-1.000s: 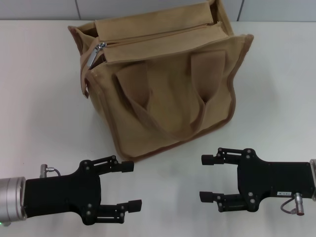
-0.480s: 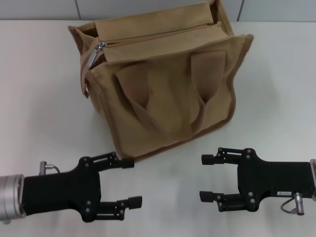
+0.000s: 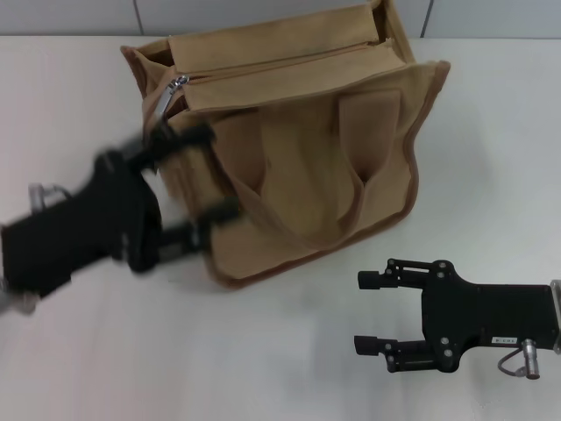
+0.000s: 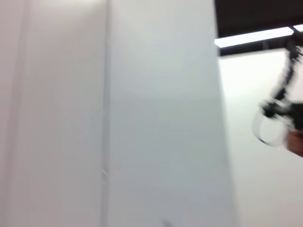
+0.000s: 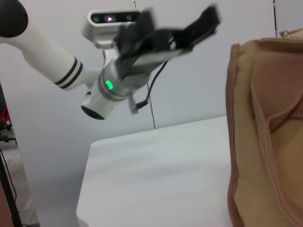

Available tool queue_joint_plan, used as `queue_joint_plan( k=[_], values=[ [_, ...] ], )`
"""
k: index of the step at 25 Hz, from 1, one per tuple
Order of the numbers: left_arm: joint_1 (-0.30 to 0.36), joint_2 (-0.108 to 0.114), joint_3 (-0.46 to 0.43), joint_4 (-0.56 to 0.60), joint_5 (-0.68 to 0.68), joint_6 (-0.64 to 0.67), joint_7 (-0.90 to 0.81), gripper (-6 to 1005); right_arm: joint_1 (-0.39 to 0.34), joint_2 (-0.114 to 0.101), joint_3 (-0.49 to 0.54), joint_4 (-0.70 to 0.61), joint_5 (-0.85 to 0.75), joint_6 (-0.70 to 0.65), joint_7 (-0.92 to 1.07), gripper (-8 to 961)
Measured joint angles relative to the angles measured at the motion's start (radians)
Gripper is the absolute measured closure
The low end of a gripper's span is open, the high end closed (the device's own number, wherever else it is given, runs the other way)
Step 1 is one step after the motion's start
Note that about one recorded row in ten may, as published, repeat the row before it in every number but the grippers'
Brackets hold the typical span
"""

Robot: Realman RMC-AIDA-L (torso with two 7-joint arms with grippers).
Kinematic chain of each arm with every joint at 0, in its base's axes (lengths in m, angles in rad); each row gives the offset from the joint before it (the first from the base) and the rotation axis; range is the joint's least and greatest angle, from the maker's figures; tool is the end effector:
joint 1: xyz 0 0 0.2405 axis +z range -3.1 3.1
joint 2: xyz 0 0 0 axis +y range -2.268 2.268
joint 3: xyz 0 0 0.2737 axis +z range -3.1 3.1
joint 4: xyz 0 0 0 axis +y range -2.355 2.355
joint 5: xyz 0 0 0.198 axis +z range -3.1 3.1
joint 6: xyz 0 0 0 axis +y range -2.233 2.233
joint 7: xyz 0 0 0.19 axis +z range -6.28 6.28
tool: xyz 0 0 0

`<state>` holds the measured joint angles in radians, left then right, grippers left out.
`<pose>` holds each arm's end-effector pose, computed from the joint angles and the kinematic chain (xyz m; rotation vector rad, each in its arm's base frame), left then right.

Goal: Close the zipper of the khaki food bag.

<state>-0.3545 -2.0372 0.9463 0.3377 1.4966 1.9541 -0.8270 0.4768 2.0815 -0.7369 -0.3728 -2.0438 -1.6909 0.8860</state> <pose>-0.2283 0.2411 -0.0334 -2.5874 -0.1732 -1.4045 0.2566 0.2603 -0.0973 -2.9394 0.2643 0.8503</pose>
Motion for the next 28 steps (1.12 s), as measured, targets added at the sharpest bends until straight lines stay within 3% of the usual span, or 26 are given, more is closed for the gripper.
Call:
queue_joint_plan(
  k=[1, 2, 8, 10, 11, 12, 13, 15, 17, 18, 23, 24, 26, 27, 28],
  values=[
    [-0.028, -0.029, -0.147, -0.002, -0.013, 0.025, 0.012, 160, 0.000, 0.000, 0.001, 0.000, 0.000, -0.001, 0.000, 191],
    [-0.046, -0.032, -0.239, -0.044, -0.081, 0.019, 0.012, 160, 0.000, 0.000, 0.001, 0.000, 0.000, -0.001, 0.000, 191],
    [-0.032, -0.026, -0.349, -0.073, -0.159, -0.059, 0.012, 160, -0.004, 0.000, 0.002, 0.000, 0.001, -0.005, 0.000, 191],
    [-0.032, -0.026, -0.349, -0.073, -0.159, -0.059, 0.012, 161, -0.005, 0.000, 0.003, 0.000, 0.001, -0.006, 0.000, 191],
    [-0.005, -0.001, -0.354, -0.055, -0.145, -0.139, 0.012, 161, -0.005, 0.000, 0.003, 0.000, 0.001, -0.006, 0.000, 191],
    [-0.005, -0.001, -0.354, -0.055, -0.145, -0.139, 0.012, 161, -0.006, 0.000, 0.004, 0.000, 0.001, -0.007, 0.000, 191],
    [0.007, 0.013, -0.351, -0.054, -0.132, -0.169, 0.012, 161, -0.007, 0.000, 0.004, 0.000, 0.001, -0.007, 0.000, 191],
    [0.007, 0.013, -0.351, -0.054, -0.132, -0.169, 0.012, 161, -0.007, 0.000, 0.004, 0.000, 0.001, -0.007, 0.000, 192],
    [0.035, 0.047, -0.351, -0.044, -0.041, -0.222, 0.013, 161, -0.007, 0.000, 0.004, 0.000, 0.001, -0.007, 0.000, 192],
    [0.037, 0.050, -0.351, -0.041, -0.003, -0.230, 0.012, 161, -0.008, 0.000, 0.004, 0.000, 0.001, -0.007, 0.000, 192],
    [0.032, 0.044, -0.350, -0.035, 0.063, -0.252, 0.013, 161, -0.007, -0.001, 0.003, 0.000, 0.001, -0.003, -0.001, 192],
    [0.021, 0.029, -0.348, -0.023, 0.086, -0.273, 0.015, 162, -0.007, -0.001, 0.002, 0.000, 0.001, -0.002, -0.001, 192],
    [0.021, 0.029, -0.348, -0.023, 0.086, -0.273, 0.015, 162, -0.006, -0.001, 0.002, 0.000, 0.001, -0.002, -0.001, 192],
    [-0.007, 0.008, -0.347, -0.013, 0.118, -0.311, 0.022, 162, -0.005, -0.001, 0.002, 0.000, 0.001, -0.002, 0.000, 192],
    [-0.019, 0.001, -0.347, -0.013, 0.122, -0.325, 0.029, 162, -0.005, -0.001, 0.003, 0.000, 0.001, -0.002, -0.001, 192]
  ],
)
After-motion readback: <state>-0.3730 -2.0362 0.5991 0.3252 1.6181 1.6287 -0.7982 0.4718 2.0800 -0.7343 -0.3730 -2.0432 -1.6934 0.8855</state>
